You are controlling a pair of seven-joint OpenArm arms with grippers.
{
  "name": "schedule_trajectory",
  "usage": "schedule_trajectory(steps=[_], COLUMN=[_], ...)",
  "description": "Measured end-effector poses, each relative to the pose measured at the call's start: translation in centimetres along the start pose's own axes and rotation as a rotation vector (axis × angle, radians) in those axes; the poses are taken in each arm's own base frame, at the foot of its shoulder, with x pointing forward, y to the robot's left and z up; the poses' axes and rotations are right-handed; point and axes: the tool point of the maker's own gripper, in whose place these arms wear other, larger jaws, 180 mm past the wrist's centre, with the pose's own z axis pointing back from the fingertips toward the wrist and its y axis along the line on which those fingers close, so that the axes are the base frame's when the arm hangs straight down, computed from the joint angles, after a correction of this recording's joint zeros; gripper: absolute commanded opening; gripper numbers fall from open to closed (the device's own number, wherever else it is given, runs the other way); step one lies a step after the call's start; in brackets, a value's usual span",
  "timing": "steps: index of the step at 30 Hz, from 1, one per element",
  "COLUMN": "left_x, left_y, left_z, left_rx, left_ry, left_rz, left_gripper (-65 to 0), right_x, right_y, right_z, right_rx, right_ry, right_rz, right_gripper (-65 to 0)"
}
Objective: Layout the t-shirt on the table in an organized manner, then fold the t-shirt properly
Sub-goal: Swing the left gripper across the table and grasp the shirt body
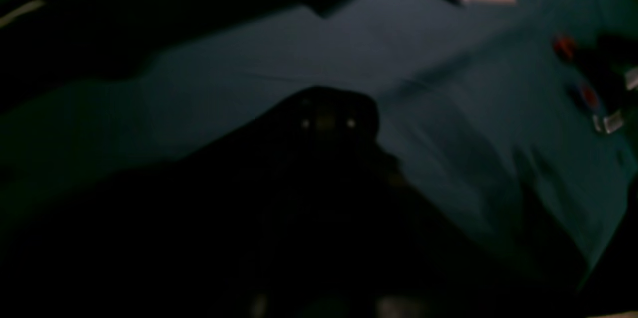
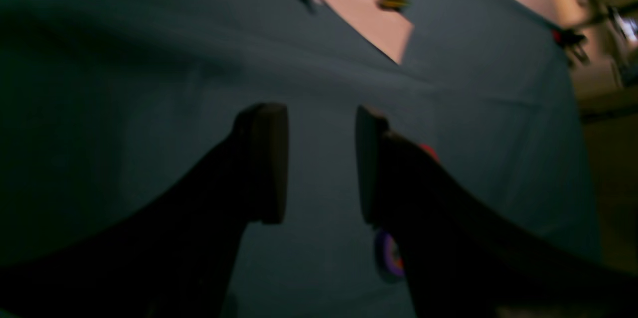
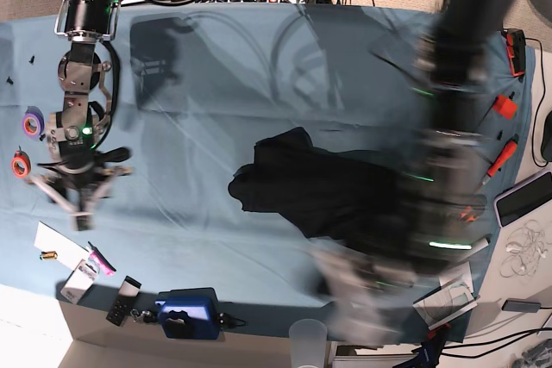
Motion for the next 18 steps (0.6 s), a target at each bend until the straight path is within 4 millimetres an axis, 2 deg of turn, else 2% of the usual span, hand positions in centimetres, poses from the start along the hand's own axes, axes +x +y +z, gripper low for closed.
schedule_trajectory(steps=[4, 8, 10, 14, 18], left_x=[-1.9, -0.4, -0.7, -3.0, -3.4], left_y=[-6.6, -11.8, -14.2, -16.3, -18.9], left_z=[-4.0, -6.2, -6.9, -8.1, -8.4], left_rx=[-0.053, -0.056, -0.098, -0.083, -0.139], left_ry=[0.05, -0.017, -0.027, 0.018, -0.012], left_rz=[-0.073, -0.122, -0.193, -0.334, -0.397], left_gripper=[-65.0, -65.0, -65.0, -65.0, -65.0], right_x=[-2.1, -5.3, -7.0, -9.2, -9.5], right_y=[-5.4, -11.1, -13.5, -15.2, -15.9], right_z=[0.1, 1.1, 1.8, 2.6, 2.8], right_rx=[-0.132, -0.261, -0.314, -0.306, -0.268], right_ry=[0.063, 0.127, 0.149, 0.158, 0.139], right_rz=[-0.118, -0.263, -0.319, -0.406, -0.423], right_gripper=[-42.4, -42.4, -42.4, -42.4, -42.4])
